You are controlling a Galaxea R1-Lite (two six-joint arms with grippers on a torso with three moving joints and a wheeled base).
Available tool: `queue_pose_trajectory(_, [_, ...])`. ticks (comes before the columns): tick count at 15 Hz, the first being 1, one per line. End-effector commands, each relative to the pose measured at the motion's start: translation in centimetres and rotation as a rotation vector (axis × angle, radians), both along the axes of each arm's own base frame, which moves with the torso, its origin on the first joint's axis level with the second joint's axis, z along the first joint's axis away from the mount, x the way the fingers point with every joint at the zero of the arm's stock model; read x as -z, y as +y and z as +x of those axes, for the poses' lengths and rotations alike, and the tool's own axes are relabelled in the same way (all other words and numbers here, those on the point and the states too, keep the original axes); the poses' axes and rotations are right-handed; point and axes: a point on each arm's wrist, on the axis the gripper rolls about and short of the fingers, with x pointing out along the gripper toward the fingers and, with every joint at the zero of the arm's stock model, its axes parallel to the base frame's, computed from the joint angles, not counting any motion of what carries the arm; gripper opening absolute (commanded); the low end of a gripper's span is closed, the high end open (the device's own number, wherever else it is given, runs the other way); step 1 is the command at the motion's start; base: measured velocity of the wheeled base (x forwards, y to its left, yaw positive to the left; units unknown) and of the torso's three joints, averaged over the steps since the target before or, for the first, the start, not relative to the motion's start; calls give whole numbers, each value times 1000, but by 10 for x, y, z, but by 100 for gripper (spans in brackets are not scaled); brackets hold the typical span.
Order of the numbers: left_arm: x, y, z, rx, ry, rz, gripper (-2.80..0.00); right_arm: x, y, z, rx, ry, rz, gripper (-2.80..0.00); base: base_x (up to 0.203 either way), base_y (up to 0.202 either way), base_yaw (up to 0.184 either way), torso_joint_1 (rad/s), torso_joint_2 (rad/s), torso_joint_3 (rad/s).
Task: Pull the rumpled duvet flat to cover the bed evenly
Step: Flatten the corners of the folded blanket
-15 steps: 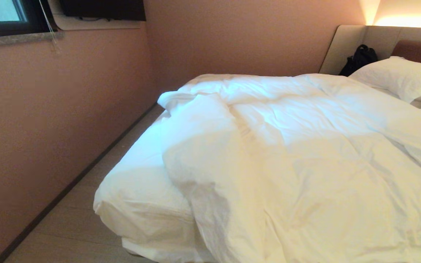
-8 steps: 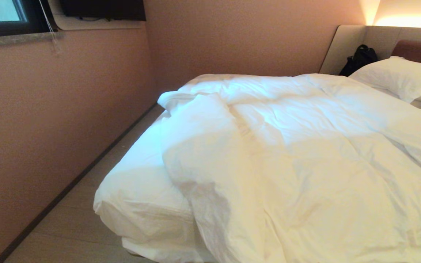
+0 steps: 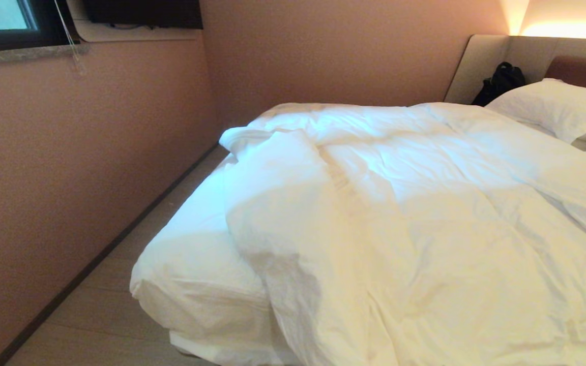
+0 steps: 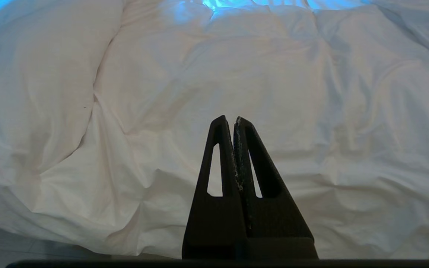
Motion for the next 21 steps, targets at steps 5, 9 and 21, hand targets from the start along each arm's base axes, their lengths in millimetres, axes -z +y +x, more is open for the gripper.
queue_pose_trajectory(5, [-12,0,8,58,329,-188,-280,0,0,0,0,-1,0,-280,0,0,0,0,0,0])
queue_pose_trajectory(9, [1,-1,40,94,618,-268,-280,0,0,0,0,-1,0,-280,0,0,0,0,0,0])
queue_pose_trajectory(21, [21,-5,108,209,1093,-542,-280,0,0,0,0,1,0,-280,0,0,0,0,0,0])
